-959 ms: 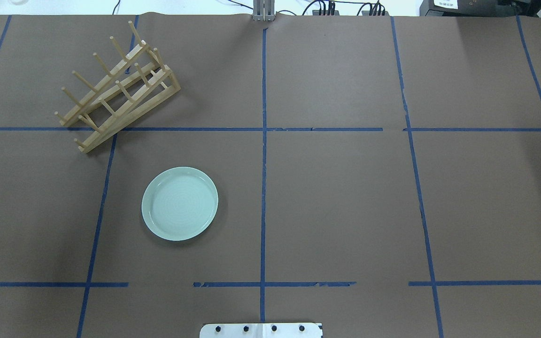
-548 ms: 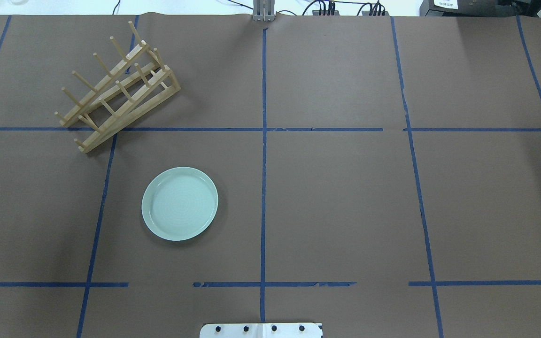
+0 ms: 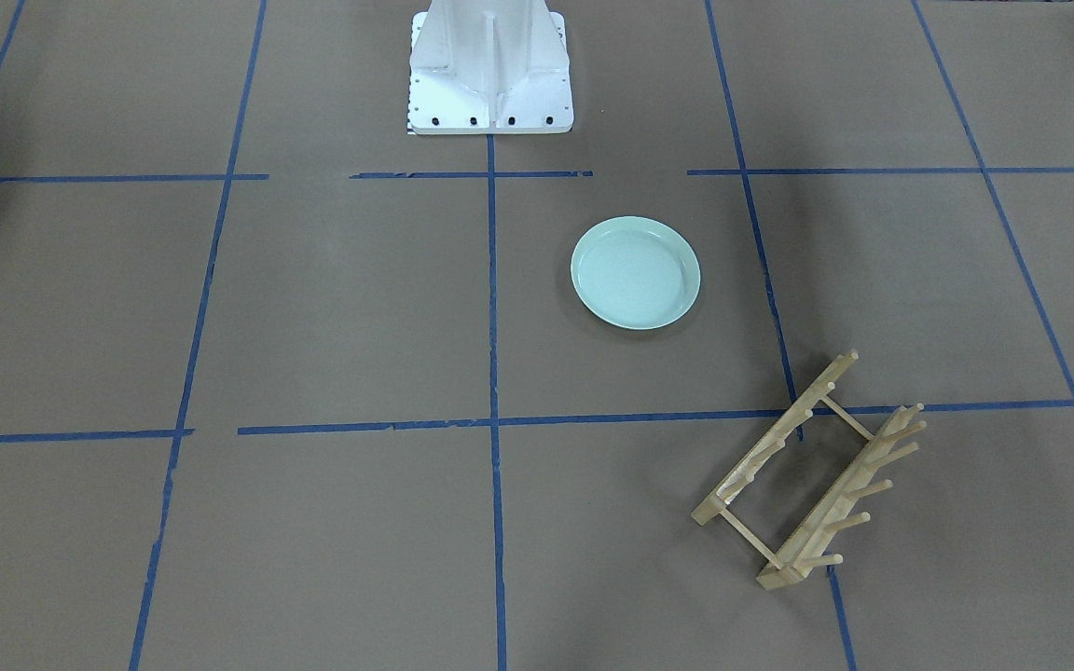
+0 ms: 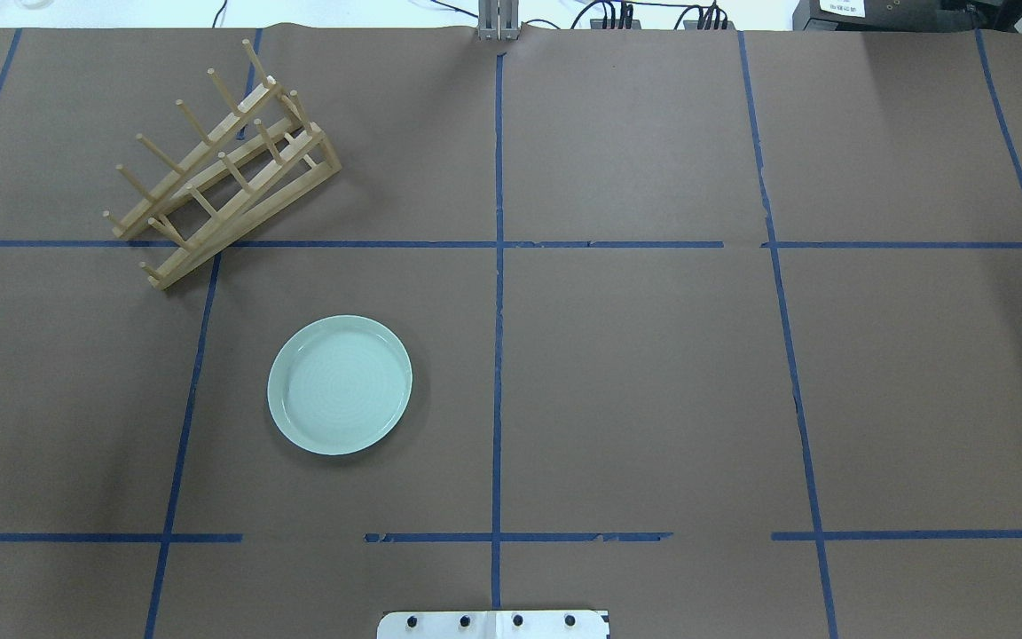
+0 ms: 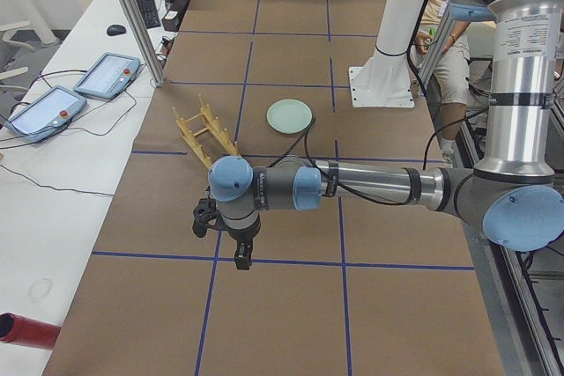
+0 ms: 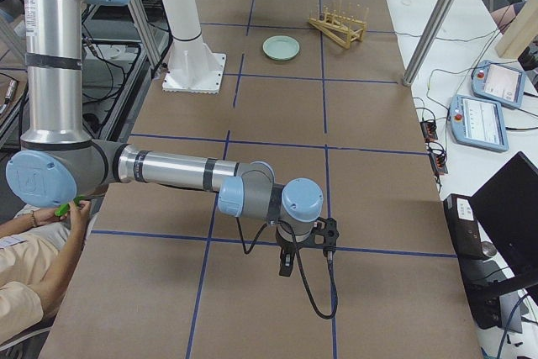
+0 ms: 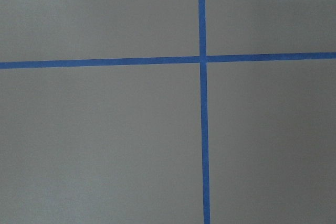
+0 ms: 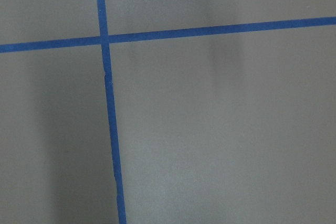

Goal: Place plate on table

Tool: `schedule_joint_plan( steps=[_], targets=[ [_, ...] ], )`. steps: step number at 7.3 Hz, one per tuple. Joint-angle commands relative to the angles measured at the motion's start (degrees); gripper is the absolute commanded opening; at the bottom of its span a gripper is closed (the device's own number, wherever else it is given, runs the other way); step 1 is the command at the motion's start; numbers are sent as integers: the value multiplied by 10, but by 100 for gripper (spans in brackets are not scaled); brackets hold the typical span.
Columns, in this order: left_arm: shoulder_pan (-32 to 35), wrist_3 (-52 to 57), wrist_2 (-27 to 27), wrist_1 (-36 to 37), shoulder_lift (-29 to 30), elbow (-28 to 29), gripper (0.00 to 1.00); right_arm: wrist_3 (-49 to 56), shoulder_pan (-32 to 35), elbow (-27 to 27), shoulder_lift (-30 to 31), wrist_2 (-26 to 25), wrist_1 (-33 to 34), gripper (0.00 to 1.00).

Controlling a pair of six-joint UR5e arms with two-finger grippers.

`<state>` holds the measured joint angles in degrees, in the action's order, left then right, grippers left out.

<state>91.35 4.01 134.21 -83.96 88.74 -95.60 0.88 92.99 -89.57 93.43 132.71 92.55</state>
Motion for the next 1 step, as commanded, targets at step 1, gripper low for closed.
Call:
schedule_joint_plan(
  steps=[1],
  targets=[
    [1,0,5,1,5,-1,100,0,0,-1,0,0,0,100]
  ],
)
